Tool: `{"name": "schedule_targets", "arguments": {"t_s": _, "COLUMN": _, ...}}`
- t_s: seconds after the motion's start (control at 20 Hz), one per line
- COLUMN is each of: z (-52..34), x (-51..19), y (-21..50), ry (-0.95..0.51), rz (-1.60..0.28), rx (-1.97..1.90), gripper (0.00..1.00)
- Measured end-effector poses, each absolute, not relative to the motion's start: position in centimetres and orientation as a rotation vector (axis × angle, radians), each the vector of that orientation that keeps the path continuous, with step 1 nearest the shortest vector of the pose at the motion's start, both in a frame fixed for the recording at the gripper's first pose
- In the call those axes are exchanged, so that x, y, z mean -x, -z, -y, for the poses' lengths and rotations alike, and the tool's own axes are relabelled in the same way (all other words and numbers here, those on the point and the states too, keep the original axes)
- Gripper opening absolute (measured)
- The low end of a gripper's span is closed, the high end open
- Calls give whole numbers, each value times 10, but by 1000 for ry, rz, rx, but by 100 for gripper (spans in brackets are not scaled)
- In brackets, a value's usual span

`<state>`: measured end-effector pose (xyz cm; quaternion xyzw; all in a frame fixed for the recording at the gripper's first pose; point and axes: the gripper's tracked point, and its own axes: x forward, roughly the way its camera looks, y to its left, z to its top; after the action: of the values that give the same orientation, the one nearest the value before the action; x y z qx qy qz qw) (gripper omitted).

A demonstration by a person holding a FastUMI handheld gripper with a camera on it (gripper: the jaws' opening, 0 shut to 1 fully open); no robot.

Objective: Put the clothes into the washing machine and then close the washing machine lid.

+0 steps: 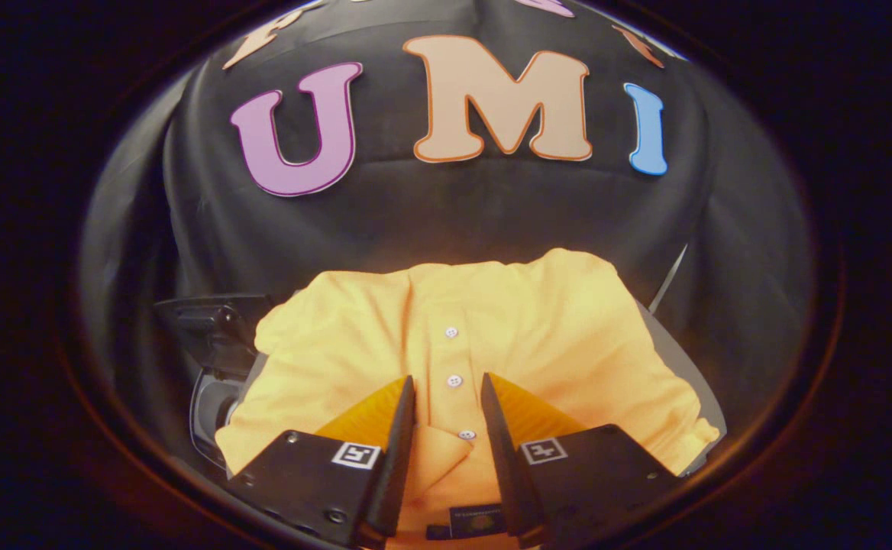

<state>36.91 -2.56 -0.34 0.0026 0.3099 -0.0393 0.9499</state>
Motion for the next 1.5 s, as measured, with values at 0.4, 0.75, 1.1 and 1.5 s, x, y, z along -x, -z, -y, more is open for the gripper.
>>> {"name": "schedule_targets", "arguments": {"t_s": 0.4, "z": 5, "x": -326, "y": -12, "ry": -24, "rz": -513, "rx": -58, "gripper": 1}}
{"name": "schedule_targets", "arguments": {"t_s": 0.75, "z": -21, "x": -299, "y": -86, "ry": -63, "rz": -356, "rx": -82, "gripper": 0}}
{"name": "schedule_targets", "arguments": {"t_s": 1.1, "z": -78, "x": -292, "y": -136, "ry": -123, "rz": -241, "rx": -122, "gripper": 0}}
{"name": "schedule_targets", "arguments": {"t_s": 1.5, "z": -166, "x": -296, "y": -159, "ry": -236, "rz": -202, "rx": -114, "gripper": 0}}
